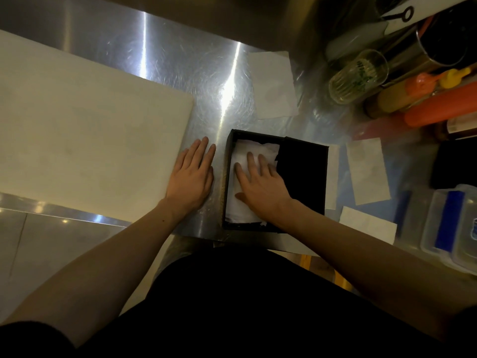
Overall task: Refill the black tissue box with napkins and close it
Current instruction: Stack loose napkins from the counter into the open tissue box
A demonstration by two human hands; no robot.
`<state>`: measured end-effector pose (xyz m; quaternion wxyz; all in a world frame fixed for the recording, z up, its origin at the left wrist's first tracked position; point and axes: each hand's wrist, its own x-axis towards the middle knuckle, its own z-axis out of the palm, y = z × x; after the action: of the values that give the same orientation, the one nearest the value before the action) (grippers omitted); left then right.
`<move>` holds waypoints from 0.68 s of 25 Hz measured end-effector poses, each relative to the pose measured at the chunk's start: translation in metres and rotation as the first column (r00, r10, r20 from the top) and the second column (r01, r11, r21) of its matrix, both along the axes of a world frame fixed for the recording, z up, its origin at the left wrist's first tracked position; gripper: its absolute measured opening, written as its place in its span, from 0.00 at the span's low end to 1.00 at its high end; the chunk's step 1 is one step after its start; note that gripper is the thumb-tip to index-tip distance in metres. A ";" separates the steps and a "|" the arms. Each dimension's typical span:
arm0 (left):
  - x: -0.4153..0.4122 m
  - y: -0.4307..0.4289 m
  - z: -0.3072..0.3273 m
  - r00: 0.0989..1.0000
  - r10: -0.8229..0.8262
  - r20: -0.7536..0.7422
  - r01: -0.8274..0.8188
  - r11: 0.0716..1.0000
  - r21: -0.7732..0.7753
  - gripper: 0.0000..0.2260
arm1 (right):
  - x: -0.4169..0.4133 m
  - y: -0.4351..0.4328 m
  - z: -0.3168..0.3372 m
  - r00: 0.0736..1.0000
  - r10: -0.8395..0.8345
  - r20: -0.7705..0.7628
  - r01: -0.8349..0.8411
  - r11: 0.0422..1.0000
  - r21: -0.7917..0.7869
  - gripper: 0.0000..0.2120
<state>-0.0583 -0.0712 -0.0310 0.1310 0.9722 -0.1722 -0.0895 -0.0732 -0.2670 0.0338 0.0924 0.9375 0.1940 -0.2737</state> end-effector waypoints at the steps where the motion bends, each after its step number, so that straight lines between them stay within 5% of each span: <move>1: 0.000 0.000 0.001 1.000 0.000 0.002 0.000 1.000 0.001 0.25 | 0.000 0.000 -0.002 1.000 -0.002 -0.018 0.001 1.000 -0.016 0.37; 6: -0.001 -0.002 0.003 1.000 -0.001 0.014 0.001 0.999 0.045 0.25 | -0.001 0.000 0.003 0.999 -0.010 -0.036 0.009 1.000 -0.010 0.40; 10: -0.001 -0.002 0.003 1.000 0.012 0.002 -0.012 0.998 0.056 0.25 | 0.006 -0.010 0.022 0.994 -0.011 0.111 -0.011 0.980 0.201 0.32; 14: -0.001 -0.004 0.003 1.000 0.017 0.004 -0.017 0.997 0.075 0.26 | 0.031 -0.025 0.040 0.927 -0.255 0.274 0.050 0.810 0.585 0.16; 17: -0.001 -0.004 0.005 1.000 0.023 0.014 -0.024 0.997 0.079 0.26 | 0.069 -0.034 0.038 0.801 -0.577 0.162 0.289 0.608 0.739 0.15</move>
<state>-0.0593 -0.0749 -0.0262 0.0924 0.9792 -0.1579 -0.0881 -0.0042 -0.3009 0.0723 -0.2929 0.9559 0.0202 -0.0072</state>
